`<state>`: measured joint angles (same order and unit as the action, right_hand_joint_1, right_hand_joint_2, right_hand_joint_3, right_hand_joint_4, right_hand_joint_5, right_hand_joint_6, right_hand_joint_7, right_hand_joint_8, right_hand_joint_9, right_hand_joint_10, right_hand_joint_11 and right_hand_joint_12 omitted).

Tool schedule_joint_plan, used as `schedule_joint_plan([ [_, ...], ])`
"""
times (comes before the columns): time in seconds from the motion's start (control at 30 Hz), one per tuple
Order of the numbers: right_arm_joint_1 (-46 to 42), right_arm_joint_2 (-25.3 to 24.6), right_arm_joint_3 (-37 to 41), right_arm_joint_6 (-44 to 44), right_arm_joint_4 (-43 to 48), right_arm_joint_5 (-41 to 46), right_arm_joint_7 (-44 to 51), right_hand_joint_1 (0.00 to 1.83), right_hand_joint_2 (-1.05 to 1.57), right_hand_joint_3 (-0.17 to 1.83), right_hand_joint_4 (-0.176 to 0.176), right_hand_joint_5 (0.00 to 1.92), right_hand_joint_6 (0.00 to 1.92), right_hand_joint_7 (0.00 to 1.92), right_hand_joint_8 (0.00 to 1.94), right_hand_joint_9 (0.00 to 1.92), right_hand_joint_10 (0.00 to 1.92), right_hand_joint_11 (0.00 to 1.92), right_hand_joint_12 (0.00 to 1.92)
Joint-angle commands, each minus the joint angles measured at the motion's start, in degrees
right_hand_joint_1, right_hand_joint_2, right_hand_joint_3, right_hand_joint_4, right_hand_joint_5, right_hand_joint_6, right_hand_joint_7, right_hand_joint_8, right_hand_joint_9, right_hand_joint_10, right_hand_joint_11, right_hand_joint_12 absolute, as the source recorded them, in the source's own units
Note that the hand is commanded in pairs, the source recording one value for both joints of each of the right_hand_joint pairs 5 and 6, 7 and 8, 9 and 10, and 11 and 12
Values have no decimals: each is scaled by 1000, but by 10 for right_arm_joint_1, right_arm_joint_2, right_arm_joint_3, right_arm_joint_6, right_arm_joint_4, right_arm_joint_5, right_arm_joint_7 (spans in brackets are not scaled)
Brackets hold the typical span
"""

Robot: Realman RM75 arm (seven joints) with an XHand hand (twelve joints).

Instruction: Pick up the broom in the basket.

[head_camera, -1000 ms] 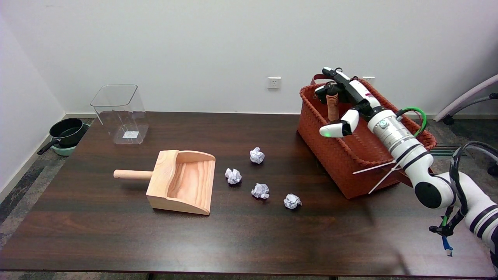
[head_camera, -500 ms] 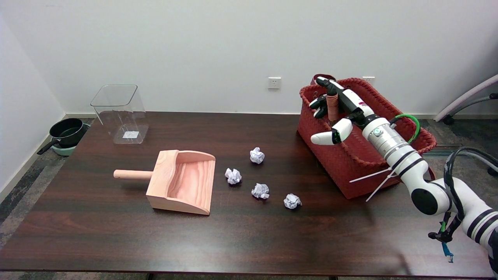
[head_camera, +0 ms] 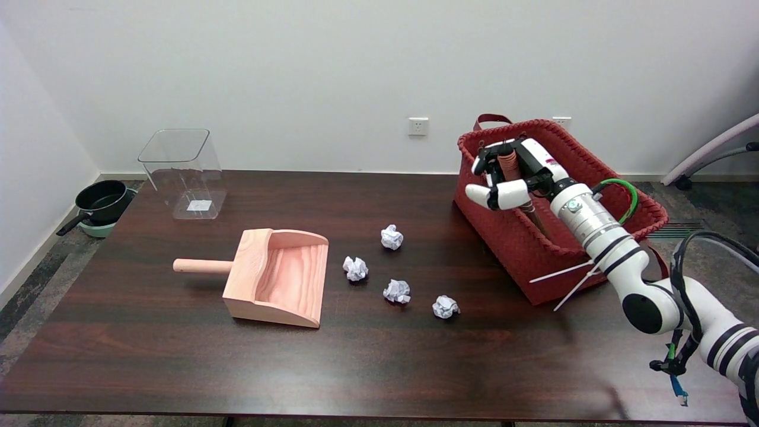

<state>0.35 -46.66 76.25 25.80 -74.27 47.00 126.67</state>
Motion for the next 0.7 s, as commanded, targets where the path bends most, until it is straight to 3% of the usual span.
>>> schedule_joint_plan([
  [0.03,3,-9,-9,49,10,28,3,1103,584,787,0,1197,1197,1461,1461,1540,1540,1441,1441],
  [0.17,5,-9,-15,72,12,40,4,1044,700,830,0,1394,1394,1488,1488,1558,1558,1478,1478],
  [0.37,16,-19,-20,100,10,42,12,1029,782,883,0,1906,1906,1637,1637,1688,1688,1612,1612],
  [0.53,26,-21,-20,113,1,42,35,1011,829,937,0,1920,1920,1900,1900,1906,1906,1835,1835],
  [0.7,28,-22,-20,114,-10,42,36,988,828,927,0,1920,1920,1920,1920,1920,1920,1899,1899],
])
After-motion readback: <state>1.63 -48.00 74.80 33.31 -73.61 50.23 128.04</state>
